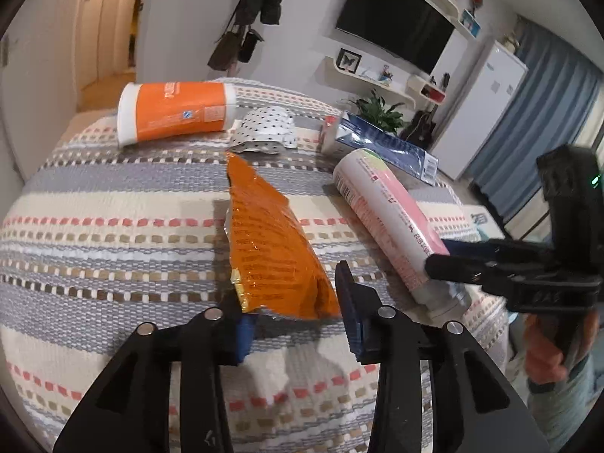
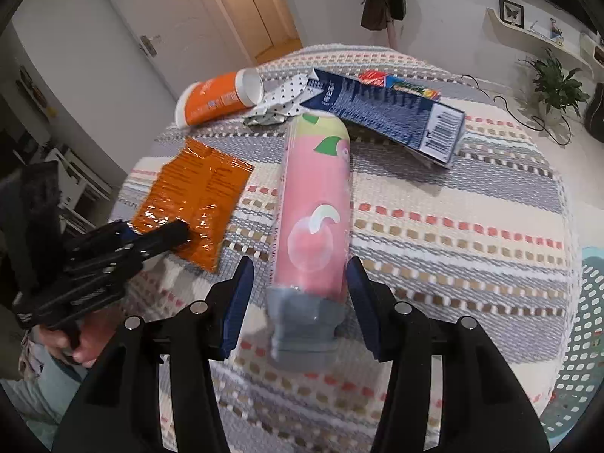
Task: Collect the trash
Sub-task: 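Grasp the orange snack bag with the left tool while the right tool grasps the pink spray can, then carry the snack bag and pink can over the blue basket and release both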
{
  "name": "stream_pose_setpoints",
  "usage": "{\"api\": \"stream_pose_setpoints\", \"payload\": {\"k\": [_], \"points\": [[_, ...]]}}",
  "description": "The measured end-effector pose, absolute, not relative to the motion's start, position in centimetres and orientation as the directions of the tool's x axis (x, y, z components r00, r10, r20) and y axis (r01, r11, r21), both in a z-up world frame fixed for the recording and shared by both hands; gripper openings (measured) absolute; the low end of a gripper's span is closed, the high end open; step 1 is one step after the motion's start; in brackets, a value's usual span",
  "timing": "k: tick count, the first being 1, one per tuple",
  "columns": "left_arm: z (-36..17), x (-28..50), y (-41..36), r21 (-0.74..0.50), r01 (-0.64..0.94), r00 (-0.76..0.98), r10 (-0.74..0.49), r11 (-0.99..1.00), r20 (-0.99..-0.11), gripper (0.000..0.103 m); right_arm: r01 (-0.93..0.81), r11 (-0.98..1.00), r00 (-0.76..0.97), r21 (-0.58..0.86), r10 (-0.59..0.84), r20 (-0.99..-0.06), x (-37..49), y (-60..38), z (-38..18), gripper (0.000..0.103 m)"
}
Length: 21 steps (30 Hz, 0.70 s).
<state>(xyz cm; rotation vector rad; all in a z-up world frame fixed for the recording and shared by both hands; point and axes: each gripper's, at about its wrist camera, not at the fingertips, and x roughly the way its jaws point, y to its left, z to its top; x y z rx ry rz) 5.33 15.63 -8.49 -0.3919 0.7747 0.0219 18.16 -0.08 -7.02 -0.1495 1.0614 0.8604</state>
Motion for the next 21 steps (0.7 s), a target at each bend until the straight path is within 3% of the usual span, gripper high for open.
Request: {"api": "stream_pose_setpoints", "payload": {"k": [10,12,14,16,21], "points": [[-8.6,7.2,16.5,-0.4,-0.157,0.711,-0.177,0.903,-0.68,0.042,-0.616,0.722,0.199,0.315,0.53,-0.824,20.0,2.6,-9.0,0.049],[-8.8,7.7,16.5,-0.398,-0.171,0.706,-0.169,0.901,-0.688,0.035,-0.609,0.733,0.218,0.301,0.521,-0.825,20.2,3.2,-9.0,0.049],[-9.0,8.2,16.3,-0.379,-0.176,0.7,-0.155,0.908,-0.697,0.018,-0.607,0.743,0.238,0.281,0.507,-0.828,20.0,3.6,-9.0,0.049],[-9.1,8.2,16.3,-0.377,-0.178,0.701,-0.152,0.909,-0.697,0.016,-0.616,0.747,0.257,0.249,0.49,-0.833,19.7,4.0,-9.0,0.045],[-8.2,7.3,16.2,-0.363,-0.17,0.736,-0.128,0.916,-0.665,0.003,-0.638,0.747,0.312,0.188,0.474,-0.823,18.3,4.7,-8.7,0.044]]}}
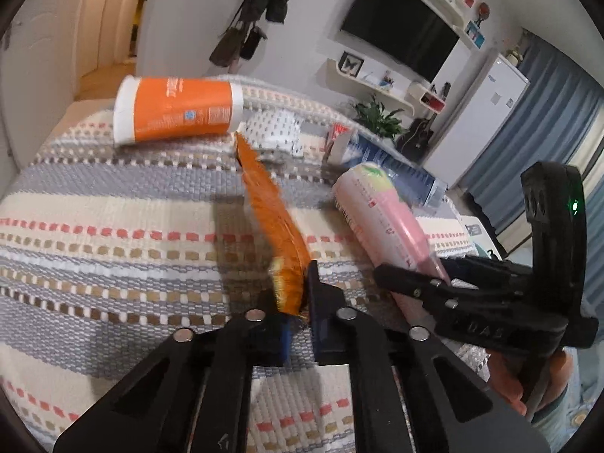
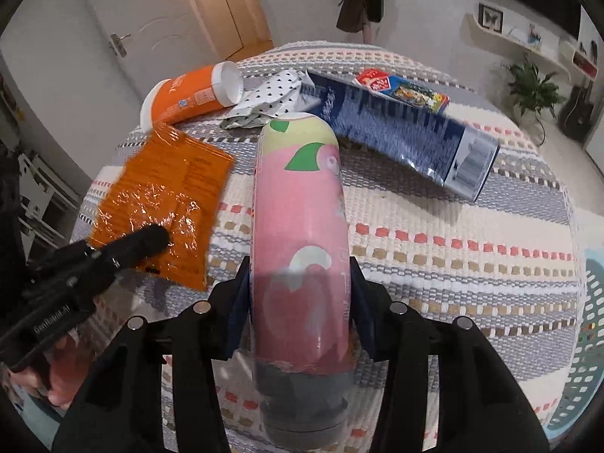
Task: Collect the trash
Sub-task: 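Carry the snack bag and pink can over the blue basket and release both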
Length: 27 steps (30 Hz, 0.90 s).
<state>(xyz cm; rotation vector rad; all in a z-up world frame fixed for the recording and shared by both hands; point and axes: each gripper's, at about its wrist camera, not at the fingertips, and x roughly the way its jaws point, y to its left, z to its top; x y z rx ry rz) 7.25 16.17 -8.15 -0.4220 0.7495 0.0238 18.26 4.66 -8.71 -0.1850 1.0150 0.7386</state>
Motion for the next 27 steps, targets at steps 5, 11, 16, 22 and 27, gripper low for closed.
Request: {"api": "stream_pose_setpoints", "payload": {"k": [5,11,16,22,27], "points": [[-6.2,6.0,16.0,-0.356,-0.149,0.776,-0.114,0.923,-0.62,0.001,-0.655,0.715,0.328,0.244,0.56,-0.761,17.0,3.3,-6.4,0.044],[-2.7,4.6,14.2,-0.337,-0.089,0.822,-0.122,0.937,-0.556,0.001,-0.651,0.712,0.396,0.265,0.616,-0.681,15.9,0.1,-2.2,0.044],[1.0,5.9,10.3,-0.285,0.002,0.843,-0.155,0.958,-0.515,0.001,-0.606,0.743,0.472,0.283,0.623,-0.624,16.3,-4.8,0.4,0.044],[2.9,9.0,3.8,-0.238,0.123,0.831,-0.232,0.963,-0.506,0.001,-0.501,0.816,0.574,0.288,0.562,-0.595,17.2,-11.4,1.6,0.044],[2.9,12.3,-2.4,-0.207,0.23,0.793,-0.306,0.951,-0.526,0.001,-0.354,0.895,0.673,0.273,0.446,-0.59,18.1,-18.1,1.2,0.044]]}}
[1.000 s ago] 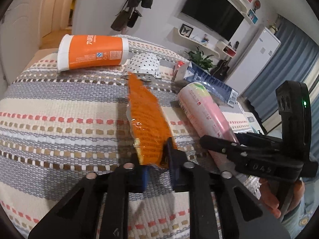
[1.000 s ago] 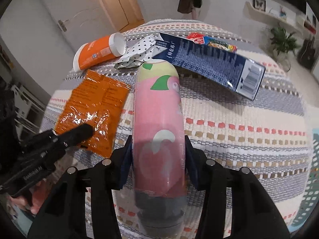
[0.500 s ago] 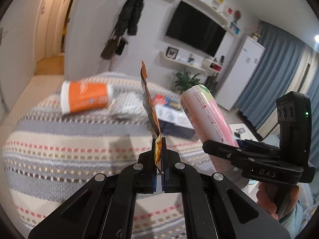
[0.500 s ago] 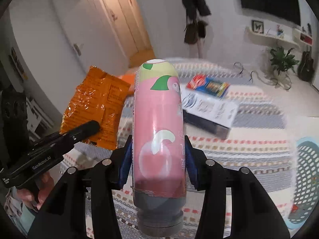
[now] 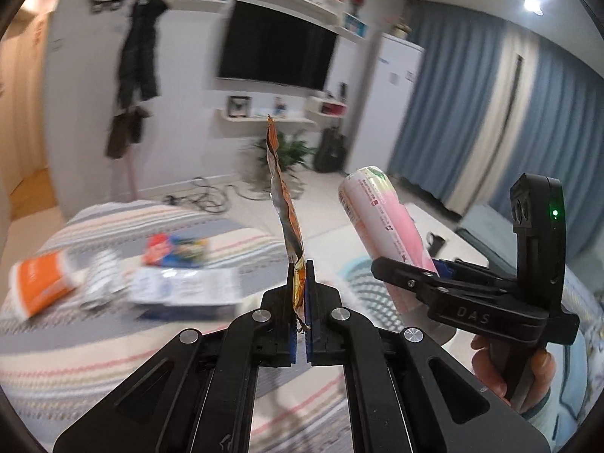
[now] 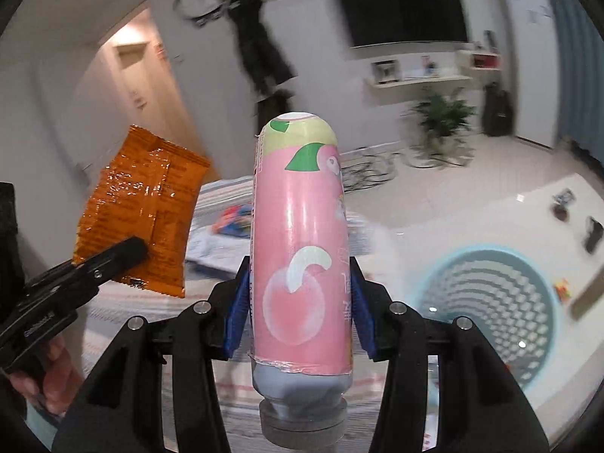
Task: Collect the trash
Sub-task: 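Carry the snack bag and pink can over the blue basket and release both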
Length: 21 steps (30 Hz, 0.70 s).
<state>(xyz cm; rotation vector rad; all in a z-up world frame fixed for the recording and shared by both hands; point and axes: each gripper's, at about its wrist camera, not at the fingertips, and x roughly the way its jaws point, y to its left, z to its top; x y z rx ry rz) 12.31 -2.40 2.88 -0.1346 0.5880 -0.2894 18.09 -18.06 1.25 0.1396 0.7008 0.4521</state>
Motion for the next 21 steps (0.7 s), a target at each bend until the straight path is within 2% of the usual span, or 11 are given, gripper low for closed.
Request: {"api": "stream_pose_setpoints", "payload": {"k": [10,21], "points": [[-1.3,19.7,-14.5,-0.232,0.407,0.636,-0.456,0.884,-0.622,0.001,-0.07,0.962,0.705,0.263,0.234,-0.669,21.1,-28.4,-3.3,0.045],[-7.9,22.5,-19.3,-0.245,0.448,0.495,-0.467,0.859,-0.732,0.001,0.112,0.947,0.557,0.301,0.191,-0.808,23.6,-34.1,-12.6,0.045]]}}
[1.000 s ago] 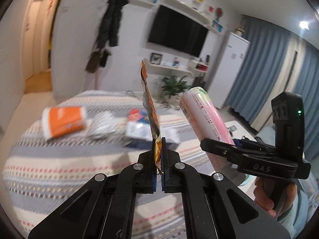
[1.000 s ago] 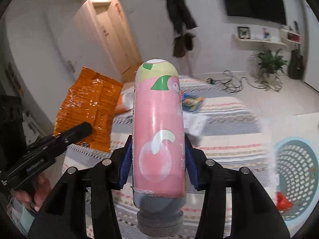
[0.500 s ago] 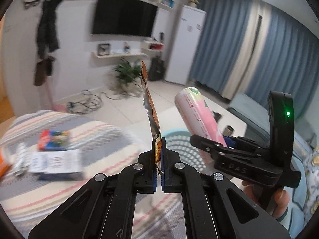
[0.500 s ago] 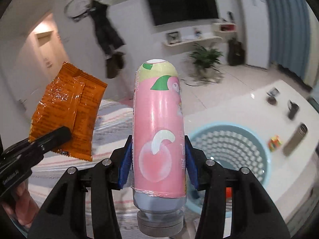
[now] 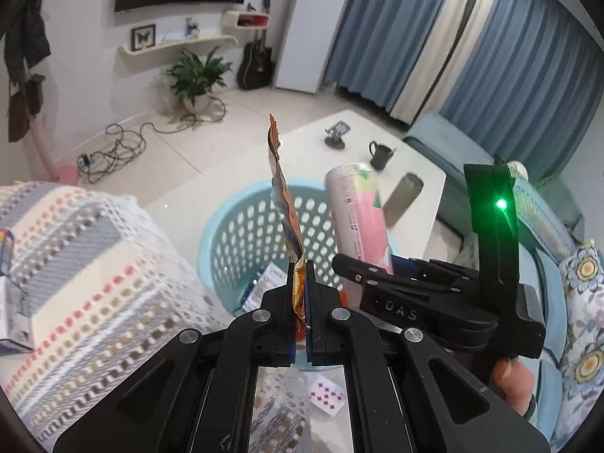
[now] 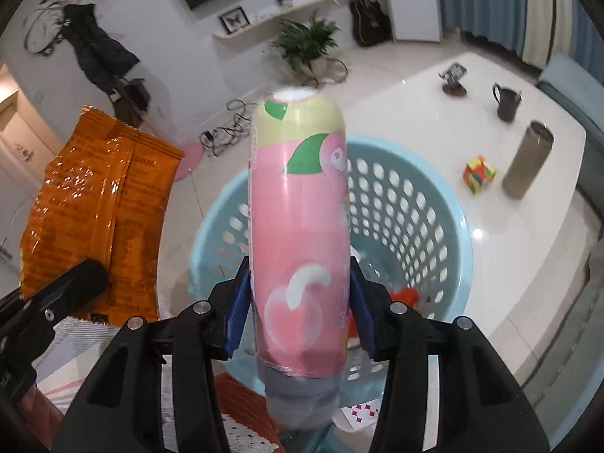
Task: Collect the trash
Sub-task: 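Carry the snack bag and pink can over the blue basket and release both, then move both open tools back toward the table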
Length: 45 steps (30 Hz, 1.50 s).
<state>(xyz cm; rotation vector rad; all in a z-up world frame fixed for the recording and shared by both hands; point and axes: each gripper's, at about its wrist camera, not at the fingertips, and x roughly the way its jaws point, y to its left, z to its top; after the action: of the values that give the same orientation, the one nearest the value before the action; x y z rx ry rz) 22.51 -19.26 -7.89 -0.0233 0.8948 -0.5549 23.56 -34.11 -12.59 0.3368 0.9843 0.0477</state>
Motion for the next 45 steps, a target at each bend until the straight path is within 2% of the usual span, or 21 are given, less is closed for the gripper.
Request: {"api": "stream_pose_setpoints", "payload": {"k": [4,7,9,11,22,28,32,38,45], "points": [[-8.9,22.7,-19.9,-0.245,0.448,0.476,-0.461,0.86,-0.749,0.005,0.131,0.946,0.533,0.297,0.186,-0.825,23.8,-34.7,-14.0,0.045],[-9.0,22.9,-20.1,-0.233,0.448,0.477,-0.45,0.863,-0.755,0.02,0.151,0.945,0.53,0.289,0.17,-0.831,23.6,-35.1,-14.4,0.048],[-9.0,22.5,-19.9,-0.221,0.443,0.486,-0.439,0.869,-0.755,0.038,0.16,0.945,0.534,0.286,0.161,-0.83,23.5,-35.3,-14.3,0.049],[-9.0,22.5,-20.0,-0.219,0.439,0.493,-0.438,0.871,-0.752,0.041,0.161,0.94,0.541,0.301,0.171,-0.823,23.3,-35.7,-14.1,0.05],[-7.7,20.7,-16.9,-0.236,0.401,0.524,-0.433,0.885,-0.733,0.041,0.115,0.949,0.567,0.293,0.179,-0.804,21.8,-33.9,-11.2,0.05],[-5.6,19.0,-12.9,-0.252,0.361,0.583,-0.428,0.898,-0.69,0.041,0.014,0.968,0.617,0.252,0.19,-0.764,20.7,-29.7,-7.5,0.05],[-3.9,17.5,-8.9,-0.263,0.31,0.643,-0.406,0.913,-0.65,0.046,-0.084,0.968,0.645,0.236,0.234,-0.728,20.0,-25.4,-5.0,0.05],[-2.2,15.5,-0.7,-0.278,0.178,0.727,-0.317,0.944,-0.609,0.046,-0.245,0.947,0.647,0.206,0.318,-0.693,19.5,-17.1,-3.3,0.05],[-1.8,13.5,10.3,-0.304,-0.044,0.782,-0.156,0.952,-0.603,0.046,-0.359,0.915,0.634,0.187,0.385,-0.671,20.2,-7.8,-4.8,0.05]]}}
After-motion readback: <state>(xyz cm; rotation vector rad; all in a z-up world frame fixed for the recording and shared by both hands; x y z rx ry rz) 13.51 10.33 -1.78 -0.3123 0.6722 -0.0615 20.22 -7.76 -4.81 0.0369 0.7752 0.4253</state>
